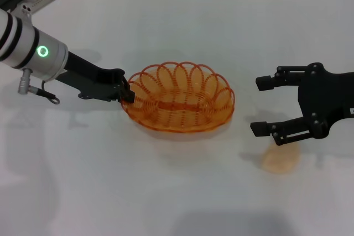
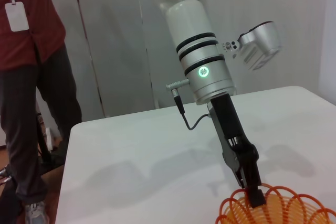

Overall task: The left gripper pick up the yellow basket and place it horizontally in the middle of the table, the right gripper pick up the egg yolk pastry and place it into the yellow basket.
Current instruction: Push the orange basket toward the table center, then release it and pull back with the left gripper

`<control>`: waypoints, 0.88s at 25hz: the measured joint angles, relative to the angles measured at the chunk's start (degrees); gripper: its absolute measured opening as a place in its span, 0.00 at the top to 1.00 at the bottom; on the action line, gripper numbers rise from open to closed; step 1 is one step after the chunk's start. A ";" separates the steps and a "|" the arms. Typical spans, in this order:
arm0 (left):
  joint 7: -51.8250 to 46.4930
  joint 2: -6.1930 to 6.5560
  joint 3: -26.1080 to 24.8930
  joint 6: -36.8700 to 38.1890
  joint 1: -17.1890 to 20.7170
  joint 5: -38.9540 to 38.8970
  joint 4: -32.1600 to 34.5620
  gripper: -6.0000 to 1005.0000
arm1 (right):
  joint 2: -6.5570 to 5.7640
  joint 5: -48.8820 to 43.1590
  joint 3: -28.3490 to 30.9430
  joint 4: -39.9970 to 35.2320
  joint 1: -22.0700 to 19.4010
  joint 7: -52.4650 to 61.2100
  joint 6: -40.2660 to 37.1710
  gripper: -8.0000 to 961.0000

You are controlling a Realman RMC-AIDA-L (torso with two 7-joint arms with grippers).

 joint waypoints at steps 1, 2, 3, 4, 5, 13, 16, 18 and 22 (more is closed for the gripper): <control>0.00 -0.04 0.00 0.03 0.00 0.00 0.00 0.84 | 0.00 0.01 0.00 0.00 0.00 0.00 0.00 0.11; 0.00 -0.09 -0.01 0.05 -0.01 0.00 0.00 0.84 | 0.00 0.01 0.00 0.02 0.00 0.00 0.00 0.11; 0.00 -0.12 -0.02 0.06 -0.02 0.00 0.00 0.83 | 0.00 0.01 0.00 0.07 0.00 0.00 0.00 0.11; 0.00 -0.14 -0.02 0.07 -0.03 0.00 0.00 0.83 | 0.00 0.01 0.00 0.10 0.00 0.00 0.00 0.11; -0.01 -0.15 -0.02 0.07 -0.03 0.00 0.00 0.83 | 0.00 0.01 0.00 0.10 0.00 0.00 0.00 0.11; -0.05 -0.22 -0.02 0.57 0.06 -0.08 0.00 0.82 | 0.00 0.01 0.00 0.18 0.00 0.00 0.02 0.11; -0.09 -0.17 -0.12 0.83 0.22 -0.34 0.00 0.82 | 0.00 0.01 0.00 0.14 -0.01 0.00 0.15 0.11; -0.09 -0.06 -0.32 1.07 0.31 -0.47 0.08 0.78 | 0.00 0.01 0.03 0.09 0.00 0.00 0.20 0.11; -0.10 0.11 -0.52 1.30 0.16 -0.70 0.43 0.64 | 0.00 0.01 0.44 0.06 -0.04 0.00 0.09 0.11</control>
